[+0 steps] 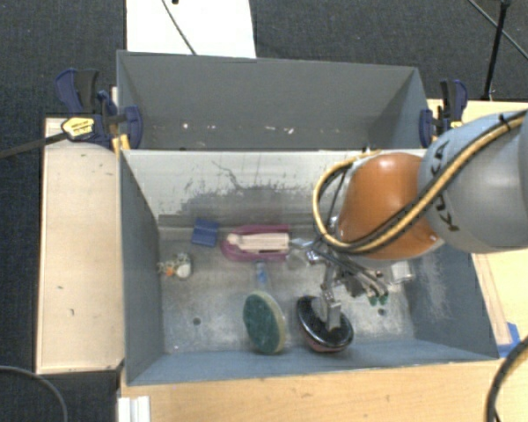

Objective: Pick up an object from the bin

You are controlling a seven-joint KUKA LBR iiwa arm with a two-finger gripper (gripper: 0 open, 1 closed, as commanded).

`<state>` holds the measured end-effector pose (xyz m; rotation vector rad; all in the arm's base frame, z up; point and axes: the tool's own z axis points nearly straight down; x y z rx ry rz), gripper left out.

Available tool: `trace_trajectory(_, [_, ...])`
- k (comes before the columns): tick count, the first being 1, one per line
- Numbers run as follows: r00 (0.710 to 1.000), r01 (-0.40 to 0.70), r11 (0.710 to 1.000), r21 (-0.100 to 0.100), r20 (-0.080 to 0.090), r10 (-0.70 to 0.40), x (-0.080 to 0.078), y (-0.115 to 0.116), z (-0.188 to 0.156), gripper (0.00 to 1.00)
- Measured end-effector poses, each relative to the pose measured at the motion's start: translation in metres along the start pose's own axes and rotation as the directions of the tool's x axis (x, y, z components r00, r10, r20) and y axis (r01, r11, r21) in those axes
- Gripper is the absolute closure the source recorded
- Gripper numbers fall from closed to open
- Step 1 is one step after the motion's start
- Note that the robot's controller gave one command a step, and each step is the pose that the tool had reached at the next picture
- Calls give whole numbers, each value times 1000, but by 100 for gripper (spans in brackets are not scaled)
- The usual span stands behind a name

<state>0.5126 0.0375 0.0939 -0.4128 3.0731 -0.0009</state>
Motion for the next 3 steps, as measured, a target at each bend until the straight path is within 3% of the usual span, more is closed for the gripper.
trace_trajectory(1, [954,301,954,-2,-5,-301,34,-21,16,0])
trace_trajectory(2, [953,302,953,-18,-29,-303,41,-17,19,100])
trace_trajectory(3, [765,643,766,-23,-23,-643,21,-79,-172,100])
